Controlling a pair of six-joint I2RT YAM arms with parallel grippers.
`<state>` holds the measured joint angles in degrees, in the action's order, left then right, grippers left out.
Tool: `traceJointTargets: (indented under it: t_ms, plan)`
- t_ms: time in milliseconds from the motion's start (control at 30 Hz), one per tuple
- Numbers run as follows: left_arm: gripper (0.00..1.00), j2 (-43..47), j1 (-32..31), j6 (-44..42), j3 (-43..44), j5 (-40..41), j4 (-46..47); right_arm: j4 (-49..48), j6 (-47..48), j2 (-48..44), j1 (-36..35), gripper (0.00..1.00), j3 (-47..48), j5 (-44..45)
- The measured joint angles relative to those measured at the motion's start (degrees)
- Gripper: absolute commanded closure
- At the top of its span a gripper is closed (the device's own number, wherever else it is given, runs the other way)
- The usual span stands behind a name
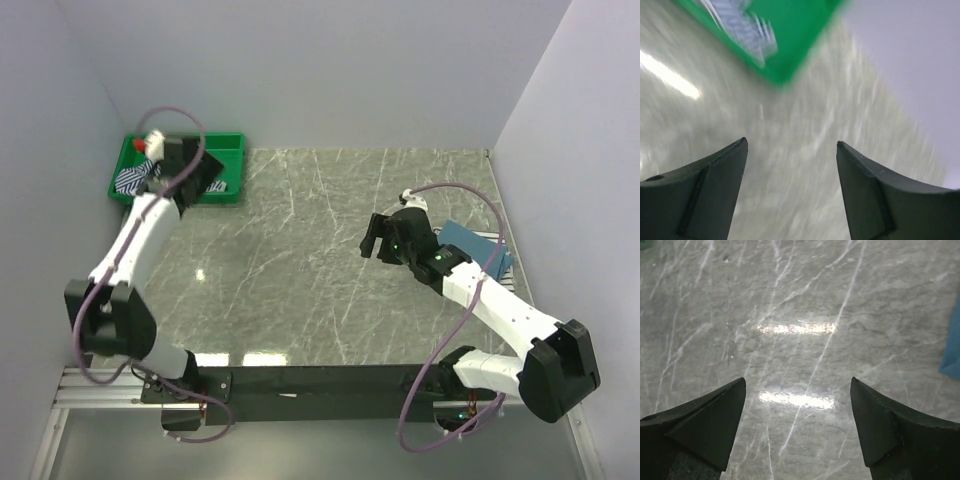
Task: Fold and stack the tank tops
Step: Grab the tank top from the pile
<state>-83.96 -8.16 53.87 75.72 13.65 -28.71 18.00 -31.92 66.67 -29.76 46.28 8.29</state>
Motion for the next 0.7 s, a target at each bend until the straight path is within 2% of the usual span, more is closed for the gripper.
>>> traceJointTargets:
  t_ms: [133,333,567,633,700]
  plan:
    - [0.23,-10.64,7.69,3.06,12.92,8.48,-1.51,-2.84,0.92,0.66,0.00,0.09,-1.38,-2.69]
    - [0.26,-29.24,16.33,2.73,27.58,13.09,-3.80,-5.14,1.97,2.91,0.00,0.09,-2.34,-6.45]
    - [0.31,-46.51,19.30,1.11,40.83,14.71,-7.50,-6.08,3.32,3.98,0.00,0.09,-3.17,-7.80]
    - [0.34,-49.64,19.32,1.05,43.91,14.60,-8.39,-6.10,3.52,3.98,0.00,0.09,-3.30,-7.91]
    - [0.42,-51.80,19.28,1.05,45.53,14.43,-8.50,-6.29,3.80,3.98,0.00,0.09,-3.37,-7.91]
